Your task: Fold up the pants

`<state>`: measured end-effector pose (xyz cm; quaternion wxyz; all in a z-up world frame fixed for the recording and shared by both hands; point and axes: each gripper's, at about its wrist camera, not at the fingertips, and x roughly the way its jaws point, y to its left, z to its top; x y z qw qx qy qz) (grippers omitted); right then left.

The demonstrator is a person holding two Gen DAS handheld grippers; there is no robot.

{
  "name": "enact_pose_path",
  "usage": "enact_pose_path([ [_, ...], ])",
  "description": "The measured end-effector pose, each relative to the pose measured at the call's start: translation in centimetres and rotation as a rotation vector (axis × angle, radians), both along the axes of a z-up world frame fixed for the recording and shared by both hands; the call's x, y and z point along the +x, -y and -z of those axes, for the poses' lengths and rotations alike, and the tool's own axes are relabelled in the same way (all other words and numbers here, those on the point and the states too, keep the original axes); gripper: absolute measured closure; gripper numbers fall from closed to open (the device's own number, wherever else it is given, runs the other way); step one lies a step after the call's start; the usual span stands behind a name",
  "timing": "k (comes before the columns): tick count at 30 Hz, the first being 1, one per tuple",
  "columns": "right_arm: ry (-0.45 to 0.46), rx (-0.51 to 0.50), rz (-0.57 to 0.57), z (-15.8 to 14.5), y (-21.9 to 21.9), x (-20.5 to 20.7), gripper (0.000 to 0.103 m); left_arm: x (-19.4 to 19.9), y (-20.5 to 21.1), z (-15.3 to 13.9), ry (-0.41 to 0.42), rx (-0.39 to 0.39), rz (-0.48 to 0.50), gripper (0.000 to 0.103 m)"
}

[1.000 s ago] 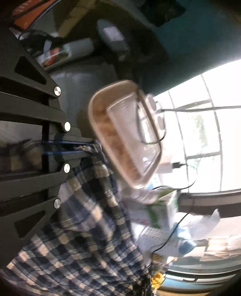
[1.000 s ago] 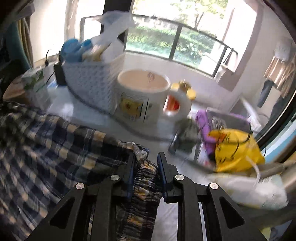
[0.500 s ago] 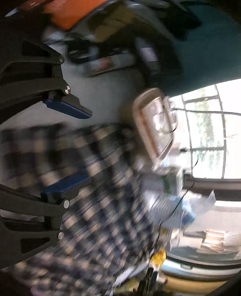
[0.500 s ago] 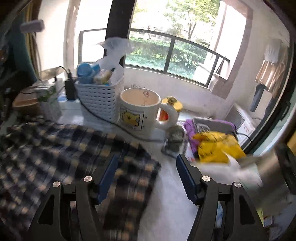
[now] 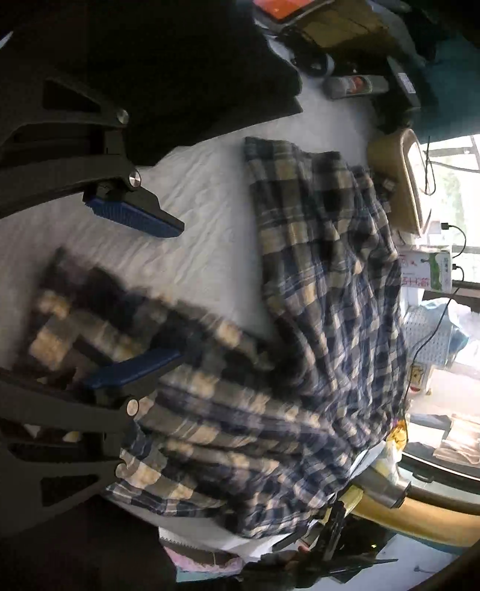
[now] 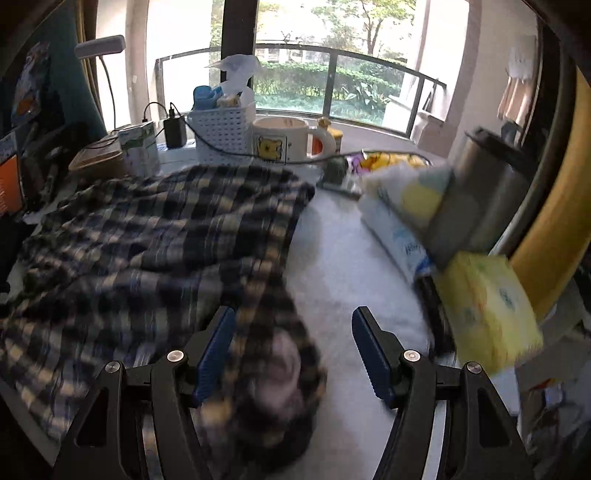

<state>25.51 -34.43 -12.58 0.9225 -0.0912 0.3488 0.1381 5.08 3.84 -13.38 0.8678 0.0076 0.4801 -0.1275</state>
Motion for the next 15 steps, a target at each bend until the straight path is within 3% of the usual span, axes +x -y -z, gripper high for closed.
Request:
enact_pose_path([
  [2,-0.004,0.025,-0.003,0.5,0.4,-1.4,0.035,-0.7,0.7,0.1,0.014,0.025,0.012,0.041],
  [3,-0.007,0.033,-0.002,0.8,0.6,-2.1,0.035,-1.1,1.0,0.2,0.023,0.038,0.017,0.047],
  [5,-0.012,0.052,-0.009,1.4,0.9,-3.2,0.035,-1.4,1.7,0.5,0.055,0.071,0.031,0.073],
  [6,-0.016,0.063,-0.017,1.7,1.0,-3.7,0.035,-1.5,1.8,0.5,0.058,0.069,0.036,0.098],
  [7,-0.020,0.070,-0.025,1.9,0.9,-4.1,0.035,-1.5,1.7,0.5,0.055,0.051,0.039,0.100],
  [11,-0.029,0.016,-0.099,3.9,-0.7,-5.7,0.035,-0.7,1.9,0.4,0.101,0.101,0.013,0.101],
  [13,-0.029,-0.038,-0.106,4.9,-1.9,-6.2,0.055,0.3,1.4,-0.2,0.136,0.122,-0.015,0.101],
  [14,-0.028,-0.041,-0.106,5.1,-2.1,-6.3,0.073,0.7,1.2,-0.5,0.154,0.130,-0.027,0.101],
  [15,-0.024,-0.034,-0.103,5.0,-2.3,-6.4,0.079,1.5,0.7,-0.9,0.178,0.142,-0.040,0.101],
])
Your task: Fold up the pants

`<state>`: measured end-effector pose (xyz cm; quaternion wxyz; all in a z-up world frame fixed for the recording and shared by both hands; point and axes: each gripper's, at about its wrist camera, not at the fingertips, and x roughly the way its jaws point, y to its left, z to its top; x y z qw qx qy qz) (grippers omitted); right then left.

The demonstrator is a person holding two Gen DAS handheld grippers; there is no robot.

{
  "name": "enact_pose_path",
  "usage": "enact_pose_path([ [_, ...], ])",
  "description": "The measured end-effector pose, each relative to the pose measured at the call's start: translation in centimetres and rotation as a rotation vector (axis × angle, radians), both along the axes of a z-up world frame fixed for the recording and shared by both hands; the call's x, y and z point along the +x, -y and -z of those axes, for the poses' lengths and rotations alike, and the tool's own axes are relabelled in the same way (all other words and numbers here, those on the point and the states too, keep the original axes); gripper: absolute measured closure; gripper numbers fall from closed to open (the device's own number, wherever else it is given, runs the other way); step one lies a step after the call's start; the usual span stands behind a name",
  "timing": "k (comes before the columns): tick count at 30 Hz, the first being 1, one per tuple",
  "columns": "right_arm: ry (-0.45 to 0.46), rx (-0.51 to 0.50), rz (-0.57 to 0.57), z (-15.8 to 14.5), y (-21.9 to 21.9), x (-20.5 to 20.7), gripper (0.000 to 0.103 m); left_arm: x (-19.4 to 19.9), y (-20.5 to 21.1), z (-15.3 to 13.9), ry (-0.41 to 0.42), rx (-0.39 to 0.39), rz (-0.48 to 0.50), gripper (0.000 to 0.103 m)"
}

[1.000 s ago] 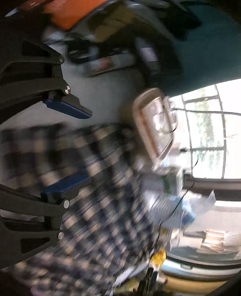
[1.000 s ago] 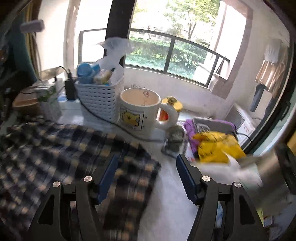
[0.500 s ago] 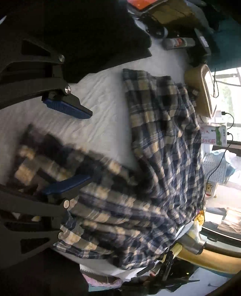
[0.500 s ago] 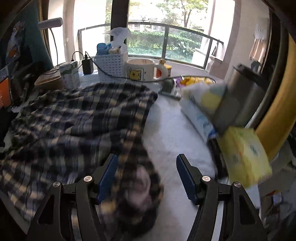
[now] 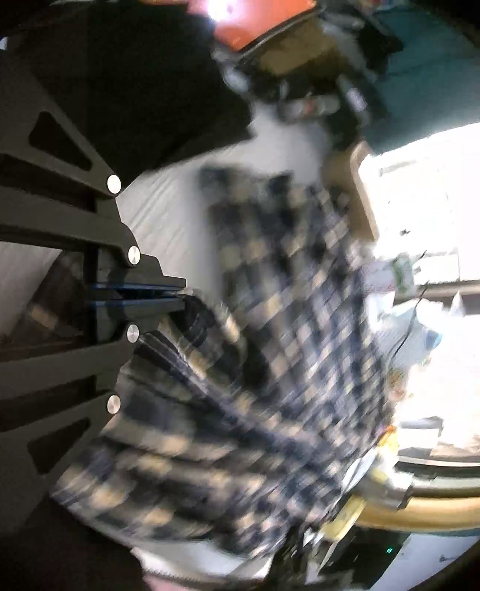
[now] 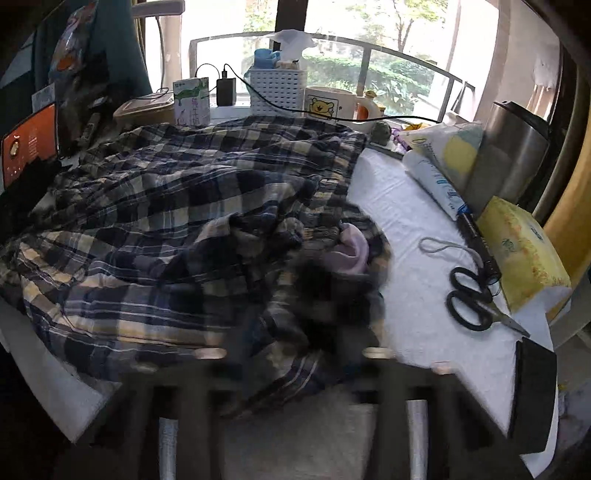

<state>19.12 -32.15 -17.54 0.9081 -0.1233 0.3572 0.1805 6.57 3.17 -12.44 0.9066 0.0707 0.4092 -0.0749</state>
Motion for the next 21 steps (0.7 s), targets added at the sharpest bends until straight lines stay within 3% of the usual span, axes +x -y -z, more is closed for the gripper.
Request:
enact_pose_path([
  [2,0.024,0.004,0.005,-0.5,-0.2,0.0,0.087,1.6,-0.8,-0.9,0.059,0.008,-0.008,0.101],
  [5,0.049,0.035,0.025,-1.3,-0.2,0.8,0.091,4.5,-1.3,-1.5,0.107,0.003,-0.016,0.101],
  [11,0.072,0.055,0.079,-2.2,-0.6,2.8,0.093,9.2,-2.5,-1.3,0.140,-0.002,-0.051,0.101],
  [15,0.045,0.070,0.101,-2.0,-0.2,3.3,0.093,10.0,-3.7,-0.7,0.105,-0.068,-0.066,0.095],
  [16,0.041,0.083,0.099,-2.0,0.0,3.2,0.093,9.6,-3.8,-0.8,0.098,-0.074,-0.074,0.092],
  [17,0.042,0.103,0.095,-2.0,0.3,3.0,0.093,8.9,-4.0,-1.0,0.088,-0.071,-0.092,0.077],
  [18,0.044,0.120,0.088,-2.0,0.6,2.7,0.093,8.2,-4.1,-1.1,0.085,-0.071,-0.104,0.052],
  [19,0.046,0.126,0.080,-2.1,0.8,2.3,0.091,6.9,-4.2,-1.4,0.089,-0.078,-0.117,0.039],
  [20,0.049,0.123,0.081,-2.1,1.0,2.0,0.082,5.6,-4.3,-1.7,0.099,-0.093,-0.125,0.024],
  [21,0.058,0.114,0.090,-2.1,1.4,1.5,0.066,4.3,-4.2,-2.0,0.106,-0.114,-0.125,0.021],
])
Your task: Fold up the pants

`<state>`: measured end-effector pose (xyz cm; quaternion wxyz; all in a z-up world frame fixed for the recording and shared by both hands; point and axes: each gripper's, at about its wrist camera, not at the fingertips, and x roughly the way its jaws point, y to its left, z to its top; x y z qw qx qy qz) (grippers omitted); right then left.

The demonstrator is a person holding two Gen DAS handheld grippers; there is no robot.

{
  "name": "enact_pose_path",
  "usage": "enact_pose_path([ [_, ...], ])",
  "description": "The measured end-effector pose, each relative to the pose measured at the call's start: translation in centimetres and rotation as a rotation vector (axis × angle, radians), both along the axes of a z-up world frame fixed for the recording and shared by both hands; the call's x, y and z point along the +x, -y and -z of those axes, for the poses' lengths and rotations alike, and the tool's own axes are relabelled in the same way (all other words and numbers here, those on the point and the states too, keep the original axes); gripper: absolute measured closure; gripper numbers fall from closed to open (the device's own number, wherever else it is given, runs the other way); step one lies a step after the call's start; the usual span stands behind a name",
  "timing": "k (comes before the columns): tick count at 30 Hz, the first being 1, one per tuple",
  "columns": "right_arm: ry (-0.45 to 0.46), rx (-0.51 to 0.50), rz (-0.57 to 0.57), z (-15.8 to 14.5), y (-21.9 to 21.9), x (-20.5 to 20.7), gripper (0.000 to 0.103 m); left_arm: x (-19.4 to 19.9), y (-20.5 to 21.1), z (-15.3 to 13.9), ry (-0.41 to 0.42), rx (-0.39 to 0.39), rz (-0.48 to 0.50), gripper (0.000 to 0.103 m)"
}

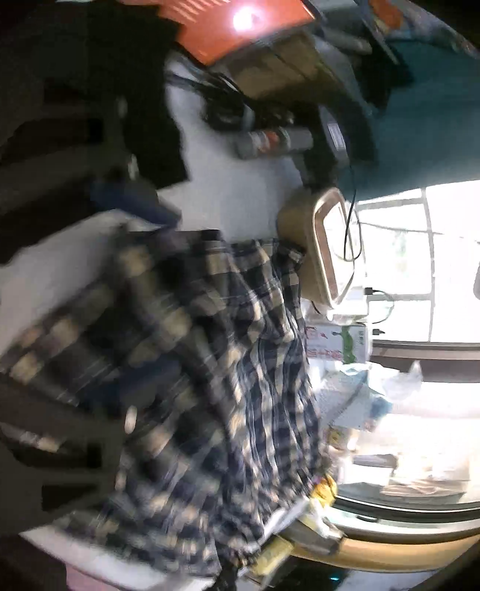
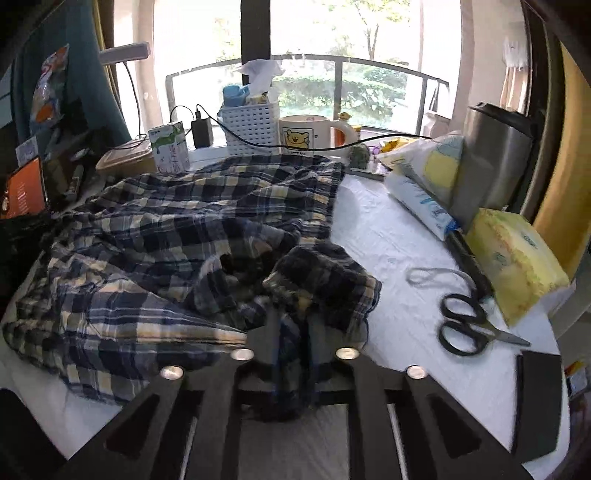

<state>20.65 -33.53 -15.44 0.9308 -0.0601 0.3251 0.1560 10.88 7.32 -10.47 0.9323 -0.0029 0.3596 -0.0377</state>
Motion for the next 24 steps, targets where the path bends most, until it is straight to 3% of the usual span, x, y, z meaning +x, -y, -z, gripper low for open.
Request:
enact_pose_path([
  [1,0.009,-0.006,0.011,0.0,0.3,-0.4,0.056,-1.7,0.3,-0.3,0.000,-0.025,0.017,0.021],
  [2,0.024,-0.008,0.026,-0.1,0.9,-0.8,0.037,-3.1,0.8,-0.4,-0.004,-0.035,0.033,0.021],
  [3,0.040,-0.005,0.040,-0.3,1.5,-1.3,0.032,-4.1,1.3,-0.3,-0.006,-0.041,0.044,0.021],
  [8,0.073,-0.011,0.081,-1.0,4.2,-2.1,0.032,-9.2,5.8,1.8,-0.105,-0.116,0.190,0.021],
  [12,0.093,-0.047,0.057,-1.1,4.7,-1.7,0.032,-10.6,8.9,4.0,-0.146,-0.027,0.238,0.021],
  [15,0.139,-0.084,-0.008,-1.1,3.6,-1.3,0.032,-10.9,10.5,5.1,-0.132,0.057,0.232,0.021],
  [19,0.120,-0.125,-0.071,-0.4,1.3,0.5,0.033,-10.8,10.4,5.3,-0.105,0.048,0.232,0.021],
  [20,0.086,-0.129,-0.093,0.2,0.9,1.1,0.058,-10.9,10.3,5.3,-0.093,0.052,0.239,0.029],
  [21,0.060,-0.135,-0.107,0.7,0.6,1.5,0.091,-11.1,10.2,5.2,-0.074,0.049,0.248,0.052],
  [22,0.029,-0.140,-0.110,1.2,0.4,1.9,0.092,-11.2,10.0,5.0,-0.064,0.047,0.243,0.065],
  [23,0.030,-0.149,-0.103,1.1,0.1,1.8,0.094,-11.4,9.7,4.9,-0.066,0.048,0.230,0.092],
  [24,0.041,-0.139,-0.098,0.6,0.0,1.4,0.096,-11.2,9.2,4.8,-0.078,0.034,0.218,0.097],
])
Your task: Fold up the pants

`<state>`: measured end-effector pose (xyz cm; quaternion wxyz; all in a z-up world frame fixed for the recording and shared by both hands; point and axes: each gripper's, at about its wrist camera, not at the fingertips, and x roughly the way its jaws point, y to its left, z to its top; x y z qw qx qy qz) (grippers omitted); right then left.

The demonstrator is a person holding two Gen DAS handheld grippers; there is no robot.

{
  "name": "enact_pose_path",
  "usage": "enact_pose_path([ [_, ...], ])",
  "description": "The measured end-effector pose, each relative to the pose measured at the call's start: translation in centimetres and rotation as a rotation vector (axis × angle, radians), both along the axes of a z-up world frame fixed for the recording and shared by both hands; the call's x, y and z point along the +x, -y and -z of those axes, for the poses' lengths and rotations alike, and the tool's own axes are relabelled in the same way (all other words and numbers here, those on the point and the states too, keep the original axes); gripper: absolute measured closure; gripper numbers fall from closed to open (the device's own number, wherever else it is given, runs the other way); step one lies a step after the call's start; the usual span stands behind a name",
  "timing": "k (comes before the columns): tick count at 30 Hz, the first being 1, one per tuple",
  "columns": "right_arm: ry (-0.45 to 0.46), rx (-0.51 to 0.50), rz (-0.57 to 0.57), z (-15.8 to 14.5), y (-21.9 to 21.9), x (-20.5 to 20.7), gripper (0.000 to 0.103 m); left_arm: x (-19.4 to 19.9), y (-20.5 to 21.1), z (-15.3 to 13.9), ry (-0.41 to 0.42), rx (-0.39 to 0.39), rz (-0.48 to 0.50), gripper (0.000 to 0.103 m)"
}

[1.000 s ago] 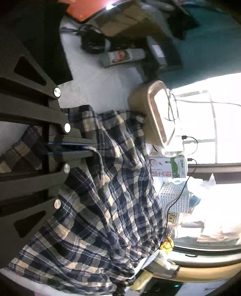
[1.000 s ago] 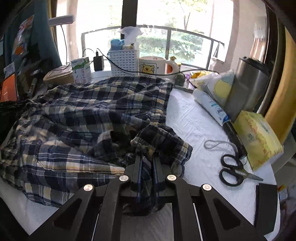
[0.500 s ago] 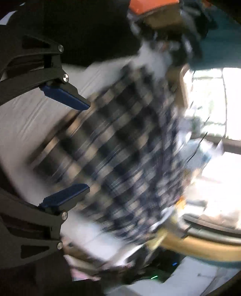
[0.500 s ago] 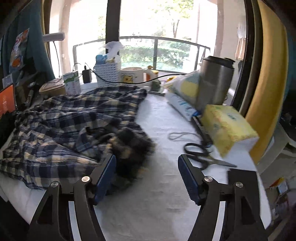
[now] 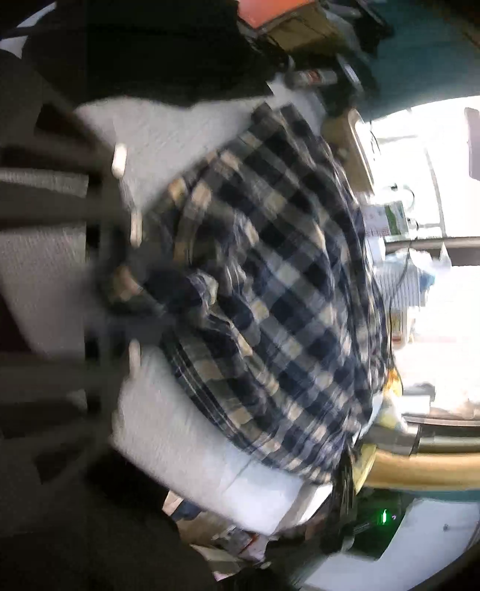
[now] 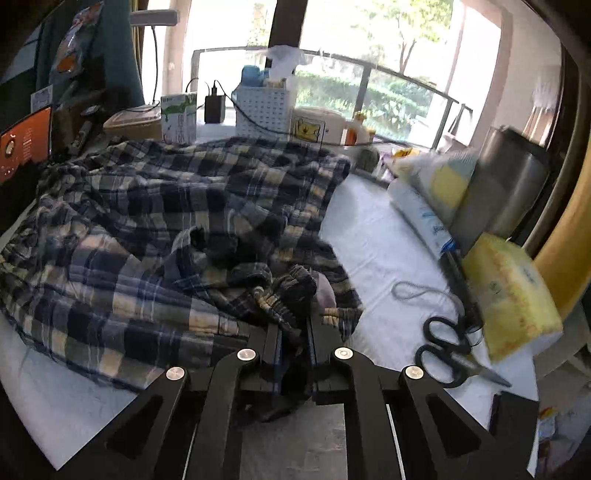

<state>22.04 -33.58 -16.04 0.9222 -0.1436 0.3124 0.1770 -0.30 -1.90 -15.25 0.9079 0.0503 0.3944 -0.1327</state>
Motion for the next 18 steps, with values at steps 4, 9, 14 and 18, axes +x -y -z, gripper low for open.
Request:
enact_pose_path([
  [4,0.061,0.081,0.045,-3.8,0.4,-2.9,0.096,-0.1,-2.0,-1.5,-0.018,-0.067,-0.002,0.099],
  [9,0.065,0.176,0.071,-7.6,1.2,-6.7,0.096,-1.5,-5.5,-5.6,0.030,-0.156,-0.019,0.099],
  [14,-0.064,0.126,0.124,-3.5,0.7,-8.1,0.096,-2.2,-5.9,-3.8,-0.066,-0.167,0.005,0.099],
  [18,-0.149,0.095,0.163,1.6,0.4,-9.1,0.096,-2.9,-5.6,-0.5,-0.170,-0.173,-0.007,0.099],
])
